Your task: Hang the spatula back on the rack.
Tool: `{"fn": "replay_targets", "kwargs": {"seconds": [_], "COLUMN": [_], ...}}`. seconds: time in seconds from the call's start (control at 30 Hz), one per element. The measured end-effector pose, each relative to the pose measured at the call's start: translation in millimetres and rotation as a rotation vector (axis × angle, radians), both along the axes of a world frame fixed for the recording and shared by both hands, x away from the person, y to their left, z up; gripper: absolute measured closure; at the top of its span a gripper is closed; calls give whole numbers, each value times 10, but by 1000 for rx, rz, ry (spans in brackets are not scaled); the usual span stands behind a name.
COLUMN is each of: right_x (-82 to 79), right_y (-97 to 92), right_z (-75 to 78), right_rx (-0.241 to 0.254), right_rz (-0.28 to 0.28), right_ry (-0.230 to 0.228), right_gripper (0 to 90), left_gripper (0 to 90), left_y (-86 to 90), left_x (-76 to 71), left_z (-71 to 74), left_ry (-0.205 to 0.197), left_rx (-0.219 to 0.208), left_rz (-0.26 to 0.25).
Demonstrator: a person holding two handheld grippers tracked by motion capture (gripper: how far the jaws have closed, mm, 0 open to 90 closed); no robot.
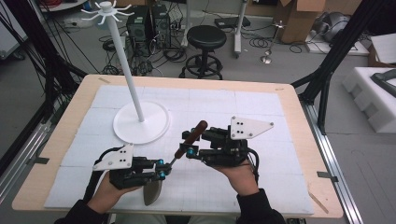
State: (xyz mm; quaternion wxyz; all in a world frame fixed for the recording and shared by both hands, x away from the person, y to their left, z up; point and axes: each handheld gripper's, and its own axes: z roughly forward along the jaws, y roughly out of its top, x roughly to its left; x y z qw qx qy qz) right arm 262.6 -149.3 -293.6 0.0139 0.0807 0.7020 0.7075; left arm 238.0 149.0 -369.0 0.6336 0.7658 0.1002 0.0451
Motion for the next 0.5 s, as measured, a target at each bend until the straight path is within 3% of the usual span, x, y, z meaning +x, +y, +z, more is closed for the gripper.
{"fn": "replay_targets", "kwargs": {"seconds": [0.5], "right_x": [4], "right_y": [27], "right_z": [82], "right_rx": [2], "right_rz": [5], "right_ry": [-2], "right_gripper": [693], "left_gripper": [841], "left_y": [-21], "left_x": [-3], "left_z": [48], "left_ry": [-10], "left_rx": [1], "left_rz": [-2]}}
